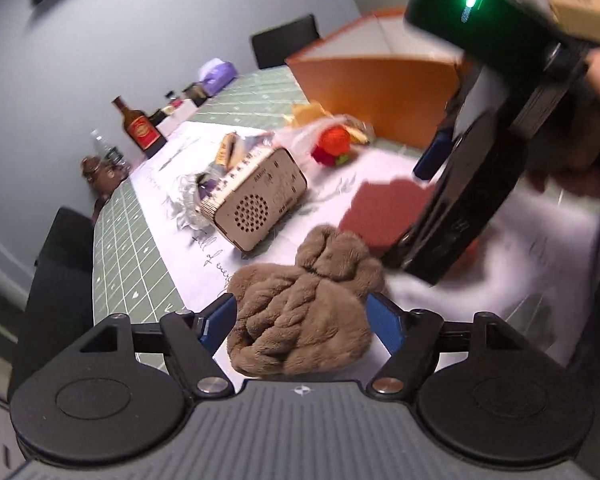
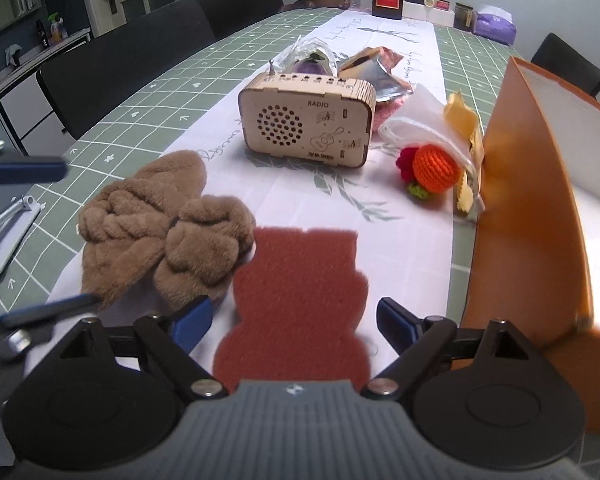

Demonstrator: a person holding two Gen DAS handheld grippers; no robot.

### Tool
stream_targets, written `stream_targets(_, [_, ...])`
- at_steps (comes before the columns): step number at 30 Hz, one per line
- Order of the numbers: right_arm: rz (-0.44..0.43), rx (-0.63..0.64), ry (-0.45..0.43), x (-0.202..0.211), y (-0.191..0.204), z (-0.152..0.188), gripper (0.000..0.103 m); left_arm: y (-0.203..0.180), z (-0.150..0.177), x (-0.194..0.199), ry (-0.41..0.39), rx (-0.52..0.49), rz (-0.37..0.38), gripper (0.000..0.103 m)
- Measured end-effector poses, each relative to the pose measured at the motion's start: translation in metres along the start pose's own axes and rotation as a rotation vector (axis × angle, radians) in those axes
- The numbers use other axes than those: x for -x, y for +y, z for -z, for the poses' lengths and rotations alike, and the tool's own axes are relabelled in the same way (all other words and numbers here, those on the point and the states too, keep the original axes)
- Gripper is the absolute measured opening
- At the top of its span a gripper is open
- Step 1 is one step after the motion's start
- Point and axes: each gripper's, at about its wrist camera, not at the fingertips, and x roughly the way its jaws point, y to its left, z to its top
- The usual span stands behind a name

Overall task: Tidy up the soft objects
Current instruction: 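Lift the brown towel with the left tool while the right tool holds the red sponge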

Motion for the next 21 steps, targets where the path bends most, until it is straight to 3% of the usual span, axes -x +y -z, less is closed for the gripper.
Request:
stream_targets(4, [0.005, -0.036, 0.003, -0.001, -0.001, 0.01, 0.088, -0.017, 0.006, -0.026, 0.056, -0.153, 0.009, 0.088])
stream_targets(11, [0.001, -0.083, -0.011, -0.001, -0.001, 0.018, 0.088, -0.049, 0.017, -0.059, 0.057, -0.39, -0.134, 0.088])
stream_targets(17, [0.017, -0.058, -0.036, 0.001, 0.006, 0.021, 0.088, -0.042, 0.009, -0.071, 0.053, -0.291, -0.152, 0.075])
stream_targets(21, [0.036, -0.043, -0.047, 0.001, 0.008, 0.024, 0.08, -0.042, 0.009, -0.075, 0.045, -0.25, -0.185, 0.064])
